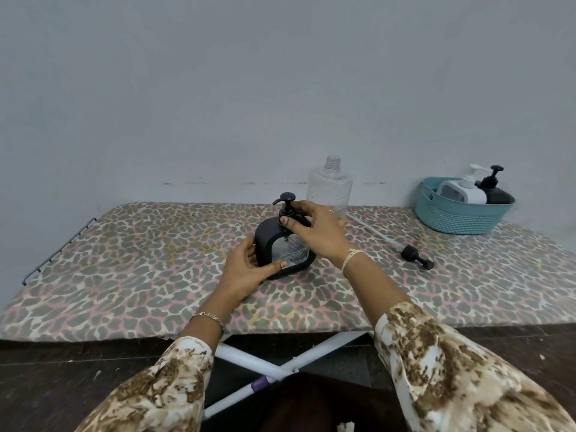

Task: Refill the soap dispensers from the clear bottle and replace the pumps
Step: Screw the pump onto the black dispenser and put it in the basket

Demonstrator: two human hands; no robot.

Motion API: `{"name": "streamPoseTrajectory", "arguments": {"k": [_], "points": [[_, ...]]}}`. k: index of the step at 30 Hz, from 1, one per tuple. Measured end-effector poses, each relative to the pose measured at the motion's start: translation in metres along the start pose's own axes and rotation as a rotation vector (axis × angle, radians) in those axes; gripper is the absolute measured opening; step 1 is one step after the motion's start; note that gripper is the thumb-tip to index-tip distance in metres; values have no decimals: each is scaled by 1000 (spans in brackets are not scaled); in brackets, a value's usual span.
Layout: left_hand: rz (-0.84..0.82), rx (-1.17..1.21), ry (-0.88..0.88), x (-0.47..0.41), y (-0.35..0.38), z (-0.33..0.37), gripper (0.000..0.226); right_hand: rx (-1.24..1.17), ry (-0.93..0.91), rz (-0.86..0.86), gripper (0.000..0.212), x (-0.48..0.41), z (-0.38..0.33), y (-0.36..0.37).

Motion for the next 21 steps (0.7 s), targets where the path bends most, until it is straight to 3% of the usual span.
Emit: {"name": "streamPoseTrajectory", "arguments": {"k": [4, 10, 15, 21], "points": [[-27, 39, -36, 7, 0, 4, 97, -85, -5, -185, 51, 7, -1, -3], [-159, 66, -42, 14, 27, 20, 114, -134, 50, -306, 50, 14, 15, -38], [-291, 43, -30, 17, 76, 45, 95, -223, 71, -268, 31, 24, 29, -83], [-380, 73, 9, 14, 146, 73, 80, -184, 92, -111, 29, 29, 54, -147]]}}
Point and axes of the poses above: each hand's wrist, its own x-axis away from the middle knuckle, its own y-axis out of the palm, z = x × y, the point moved 10 cm from there along -x, towards the middle knuckle, and after that the axes turned 5 degrees about -y, right-handed, at the moved point
